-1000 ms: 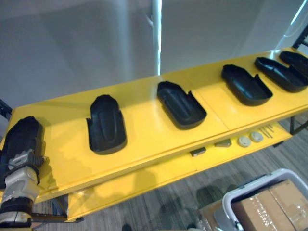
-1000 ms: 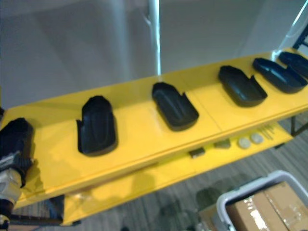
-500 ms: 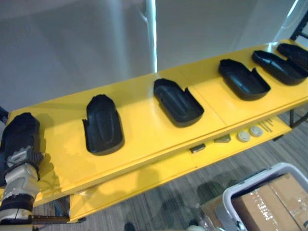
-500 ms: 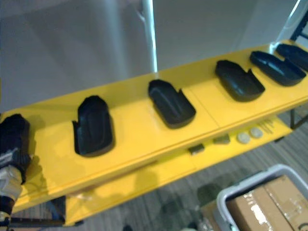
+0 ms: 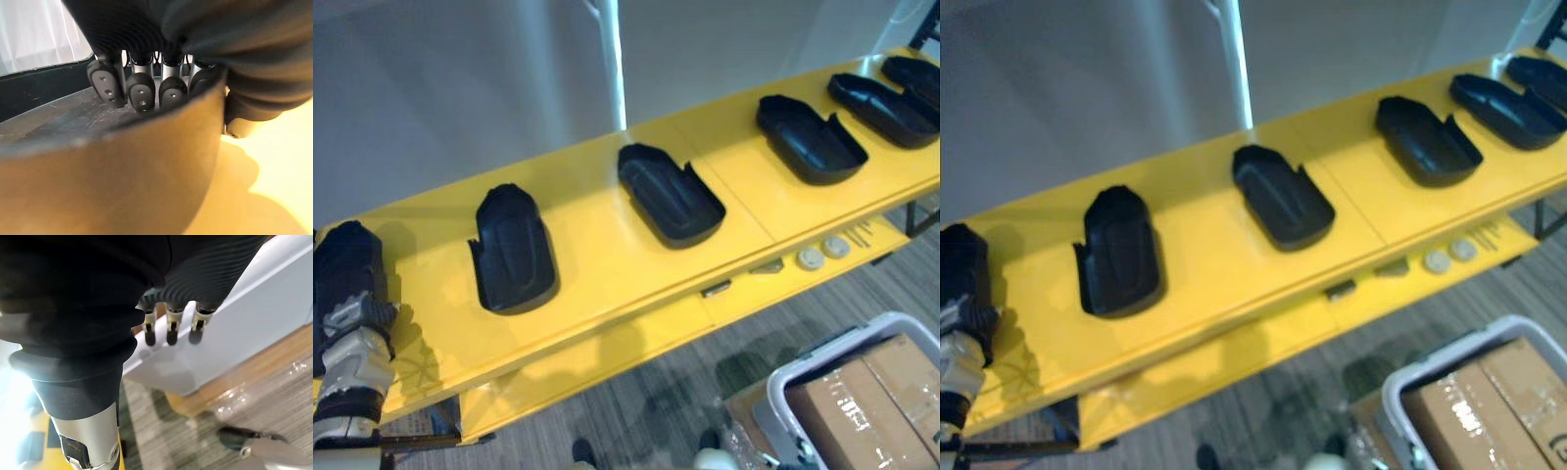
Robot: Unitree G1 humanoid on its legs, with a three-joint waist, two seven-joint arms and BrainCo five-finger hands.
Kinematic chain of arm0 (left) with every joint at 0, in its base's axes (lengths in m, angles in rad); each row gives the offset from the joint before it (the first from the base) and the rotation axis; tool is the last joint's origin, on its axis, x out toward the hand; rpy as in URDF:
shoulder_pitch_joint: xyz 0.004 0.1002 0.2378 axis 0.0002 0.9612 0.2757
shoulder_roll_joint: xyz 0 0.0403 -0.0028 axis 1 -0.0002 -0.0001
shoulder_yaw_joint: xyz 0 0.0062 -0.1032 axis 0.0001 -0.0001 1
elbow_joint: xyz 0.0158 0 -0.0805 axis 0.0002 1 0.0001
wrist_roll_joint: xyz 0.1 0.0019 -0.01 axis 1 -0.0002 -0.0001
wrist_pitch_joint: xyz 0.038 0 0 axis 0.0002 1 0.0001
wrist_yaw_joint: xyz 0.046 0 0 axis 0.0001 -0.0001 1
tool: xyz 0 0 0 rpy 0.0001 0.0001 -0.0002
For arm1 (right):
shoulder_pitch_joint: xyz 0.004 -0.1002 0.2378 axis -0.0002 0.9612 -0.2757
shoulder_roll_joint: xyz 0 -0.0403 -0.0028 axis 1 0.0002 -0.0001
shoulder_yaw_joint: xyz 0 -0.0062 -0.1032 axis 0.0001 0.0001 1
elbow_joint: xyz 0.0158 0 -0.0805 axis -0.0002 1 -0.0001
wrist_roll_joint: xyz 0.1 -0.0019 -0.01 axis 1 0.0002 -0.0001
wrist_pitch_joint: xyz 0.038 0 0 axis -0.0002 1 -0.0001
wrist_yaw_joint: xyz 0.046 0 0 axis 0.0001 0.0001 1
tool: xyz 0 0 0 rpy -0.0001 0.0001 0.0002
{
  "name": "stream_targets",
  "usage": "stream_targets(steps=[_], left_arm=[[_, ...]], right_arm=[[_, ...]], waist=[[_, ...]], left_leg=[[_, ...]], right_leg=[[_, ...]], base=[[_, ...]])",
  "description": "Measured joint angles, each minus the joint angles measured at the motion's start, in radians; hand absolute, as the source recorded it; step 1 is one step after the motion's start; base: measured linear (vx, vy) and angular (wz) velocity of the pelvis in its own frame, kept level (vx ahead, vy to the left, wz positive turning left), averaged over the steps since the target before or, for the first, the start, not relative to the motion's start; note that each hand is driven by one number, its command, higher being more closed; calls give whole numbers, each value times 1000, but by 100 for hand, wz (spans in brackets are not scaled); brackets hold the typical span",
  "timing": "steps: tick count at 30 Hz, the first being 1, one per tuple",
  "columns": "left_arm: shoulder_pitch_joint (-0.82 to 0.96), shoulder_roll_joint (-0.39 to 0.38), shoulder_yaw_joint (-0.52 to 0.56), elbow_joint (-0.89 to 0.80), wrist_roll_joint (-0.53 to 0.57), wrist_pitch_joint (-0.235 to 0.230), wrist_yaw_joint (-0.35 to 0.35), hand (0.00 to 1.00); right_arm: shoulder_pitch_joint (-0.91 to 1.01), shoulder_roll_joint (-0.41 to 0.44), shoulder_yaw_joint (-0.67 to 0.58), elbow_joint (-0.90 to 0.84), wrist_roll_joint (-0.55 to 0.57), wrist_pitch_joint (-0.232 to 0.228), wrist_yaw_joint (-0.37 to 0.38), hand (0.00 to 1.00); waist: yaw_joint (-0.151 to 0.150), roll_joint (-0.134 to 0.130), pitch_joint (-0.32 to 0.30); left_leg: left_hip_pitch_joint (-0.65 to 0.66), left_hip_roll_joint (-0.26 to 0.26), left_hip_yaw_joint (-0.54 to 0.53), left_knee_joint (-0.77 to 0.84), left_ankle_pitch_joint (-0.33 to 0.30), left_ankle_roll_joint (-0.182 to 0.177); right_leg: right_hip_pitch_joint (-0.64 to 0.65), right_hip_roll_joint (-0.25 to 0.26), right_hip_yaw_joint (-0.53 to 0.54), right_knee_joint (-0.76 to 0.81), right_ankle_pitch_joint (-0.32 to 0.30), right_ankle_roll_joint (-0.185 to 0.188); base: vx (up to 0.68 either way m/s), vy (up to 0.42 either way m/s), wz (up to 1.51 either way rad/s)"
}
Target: Walk over and take plastic housings, then place them on the shelf
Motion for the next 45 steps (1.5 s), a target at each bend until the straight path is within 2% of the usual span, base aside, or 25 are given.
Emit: stream_targets(steps=[10, 11, 14, 25, 28, 30, 33, 37, 42, 45], left_arm=[[0, -6, 7, 0, -29, 0, 1, 100], [0, -6, 8, 0, -29, 0, 2, 0], [-1, -7, 45, 0, -29, 1, 5, 0], [0, -13, 50, -1, -31, 29, 92, 0], [2, -42, 88, -1, -41, 37, 143, 0], [2, -44, 89, -2, -89, 37, 189, 0], [3, -46, 118, -3, -119, 36, 219, 0], [3, -48, 161, -24, -160, 17, 276, 0], [39, -50, 171, -127, -225, -47, 338, 0], [44, -70, 208, -172, -231, -59, 378, 0]], right_arm=[[-7, -22, -9, -20, 0, 0, 22, 0], [-11, -22, -15, -20, 0, 0, 22, 0], [-20, -27, -22, -21, -1, 0, 23, 0], [-19, -31, -22, -47, -1, 0, 33, 0], [-19, -34, -23, -60, -1, 0, 41, 0], [-19, -35, -25, -61, -2, -2, 42, 0], [-19, -35, -31, -61, -4, -5, 42, 0], [-18, -34, -51, -61, -16, -18, 42, 0], [-14, -13, -50, -61, -45, -20, 42, 0], [-13, 12, -45, -61, -52, -20, 40, 0]], waist=[[-7, 7, 28], [-7, 8, 32], [-8, 11, 34], [-8, 13, 35], [-8, 16, 37], [-9, 20, 40], [-10, 23, 42], [-11, 24, 42], [-9, 23, 42], [-5, 23, 42]], left_leg=[[-3, 0, 0, 0, 0, 0], [-8, 0, 0, 0, 0, 0], [-20, 0, 1, 1, 1, 1], [-19, 0, 2, 1, 1, 1], [-18, 0, 2, 1, 1, 1], [-18, 0, 3, 1, 1, 1], [-19, 0, 3, 1, 1, 1], [-18, 0, 2, 1, 1, 1], [2, 1, -3, 1, 1, 1], [14, 2, -9, 1, 1, 1]], right_leg=[[-9, 0, 5, 6, 0, 0], [-16, 0, 7, 9, 0, 0], [-35, 0, 11, 18, 0, 0], [-38, -1, 13, 24, -1, -1], [-38, -1, 14, 26, -2, -1], [-39, -1, 14, 27, -3, -1], [-39, -1, 14, 27, -4, -1], [-37, -1, 12, 27, -4, -1], [-12, -2, 1, 31, -10, -1], [4, -2, -8, 34, -16, -1]], base=[[-1, 1, -1], [0, 0, 0], [0, 0, 0], [0, 0, 0], [0, 0, 0], [0, 0, 0], [0, 0, 0], [0, 0, 0], [3, 1, 4], [-7, -1, 8]])
